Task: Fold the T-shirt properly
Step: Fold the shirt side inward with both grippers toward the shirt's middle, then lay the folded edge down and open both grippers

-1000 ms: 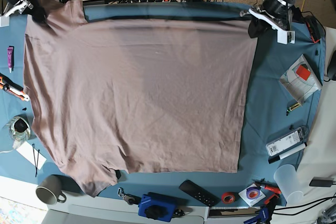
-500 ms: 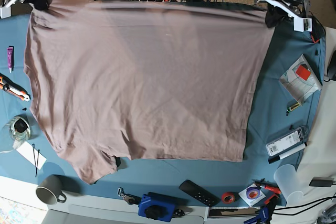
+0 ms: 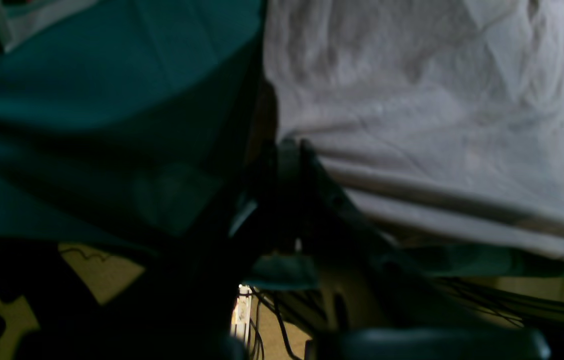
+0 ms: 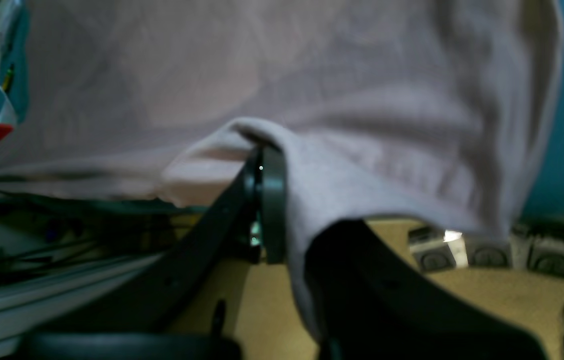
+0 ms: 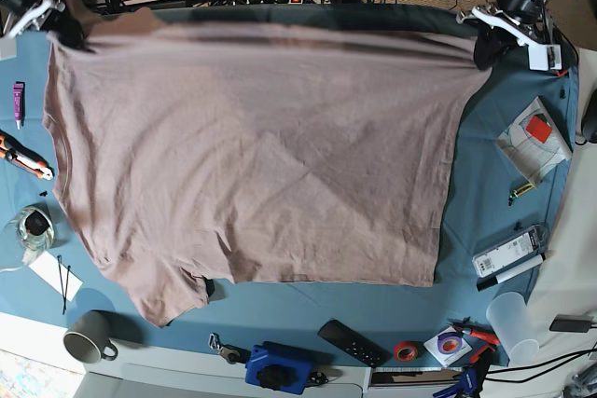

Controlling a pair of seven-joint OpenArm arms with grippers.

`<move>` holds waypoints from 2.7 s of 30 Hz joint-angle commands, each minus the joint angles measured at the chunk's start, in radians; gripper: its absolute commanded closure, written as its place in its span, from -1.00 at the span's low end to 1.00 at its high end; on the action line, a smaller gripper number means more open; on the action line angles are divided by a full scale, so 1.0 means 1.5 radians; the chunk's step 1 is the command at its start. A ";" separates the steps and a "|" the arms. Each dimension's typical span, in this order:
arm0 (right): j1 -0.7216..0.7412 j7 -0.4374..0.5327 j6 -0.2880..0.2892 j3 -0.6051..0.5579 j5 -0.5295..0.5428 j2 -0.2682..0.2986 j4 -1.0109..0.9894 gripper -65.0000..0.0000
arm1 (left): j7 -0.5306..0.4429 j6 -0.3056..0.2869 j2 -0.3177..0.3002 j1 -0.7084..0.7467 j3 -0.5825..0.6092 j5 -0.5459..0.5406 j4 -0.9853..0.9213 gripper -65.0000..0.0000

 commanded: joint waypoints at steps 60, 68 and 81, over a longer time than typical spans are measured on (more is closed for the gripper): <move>0.379 0.312 -0.009 -0.188 -0.504 0.020 -0.161 1.00 | -0.132 0.086 -0.098 -0.458 0.297 0.321 -0.335 1.00; 0.411 0.319 -0.009 -0.210 -0.533 0.019 -0.161 1.00 | -0.134 0.086 -0.098 -0.516 0.297 0.321 -0.381 1.00; 0.465 0.433 -0.064 -0.319 -0.680 0.020 -0.204 1.00 | -0.131 0.087 -0.098 -0.523 0.307 0.327 -0.382 1.00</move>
